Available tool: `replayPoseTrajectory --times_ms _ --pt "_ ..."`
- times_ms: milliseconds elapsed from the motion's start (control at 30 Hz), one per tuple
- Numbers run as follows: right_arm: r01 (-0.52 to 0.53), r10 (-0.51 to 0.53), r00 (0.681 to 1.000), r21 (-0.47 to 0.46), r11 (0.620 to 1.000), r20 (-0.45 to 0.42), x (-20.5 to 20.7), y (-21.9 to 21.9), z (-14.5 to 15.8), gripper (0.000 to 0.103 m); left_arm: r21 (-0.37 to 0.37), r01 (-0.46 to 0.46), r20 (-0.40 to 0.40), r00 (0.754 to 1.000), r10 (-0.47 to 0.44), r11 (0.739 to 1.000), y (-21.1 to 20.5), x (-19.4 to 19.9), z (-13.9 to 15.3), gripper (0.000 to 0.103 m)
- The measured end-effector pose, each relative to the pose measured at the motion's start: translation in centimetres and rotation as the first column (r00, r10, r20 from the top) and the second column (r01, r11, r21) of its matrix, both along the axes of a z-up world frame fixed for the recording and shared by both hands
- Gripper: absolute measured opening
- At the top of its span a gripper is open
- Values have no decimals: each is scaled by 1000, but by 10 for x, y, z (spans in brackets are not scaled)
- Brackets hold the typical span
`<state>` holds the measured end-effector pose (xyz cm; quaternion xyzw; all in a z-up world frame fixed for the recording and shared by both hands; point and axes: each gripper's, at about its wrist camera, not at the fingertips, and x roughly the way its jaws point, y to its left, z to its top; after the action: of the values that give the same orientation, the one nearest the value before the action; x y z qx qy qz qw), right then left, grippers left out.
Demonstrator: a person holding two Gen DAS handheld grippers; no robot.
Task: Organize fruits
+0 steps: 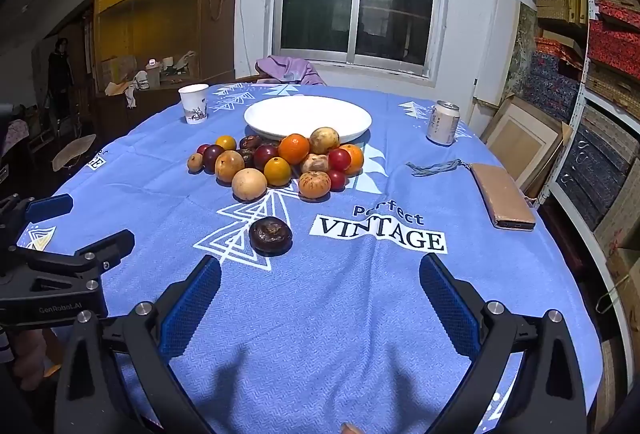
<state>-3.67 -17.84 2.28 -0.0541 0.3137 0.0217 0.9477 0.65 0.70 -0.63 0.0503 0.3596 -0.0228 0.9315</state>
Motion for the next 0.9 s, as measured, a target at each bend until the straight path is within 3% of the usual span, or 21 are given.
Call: replayPoseTrajectory --times_ms 900 --pt "-20 20 999 8 1000 -26 6 8 -2 100 -39 -18 -50 999 16 999 12 7 -9 99"
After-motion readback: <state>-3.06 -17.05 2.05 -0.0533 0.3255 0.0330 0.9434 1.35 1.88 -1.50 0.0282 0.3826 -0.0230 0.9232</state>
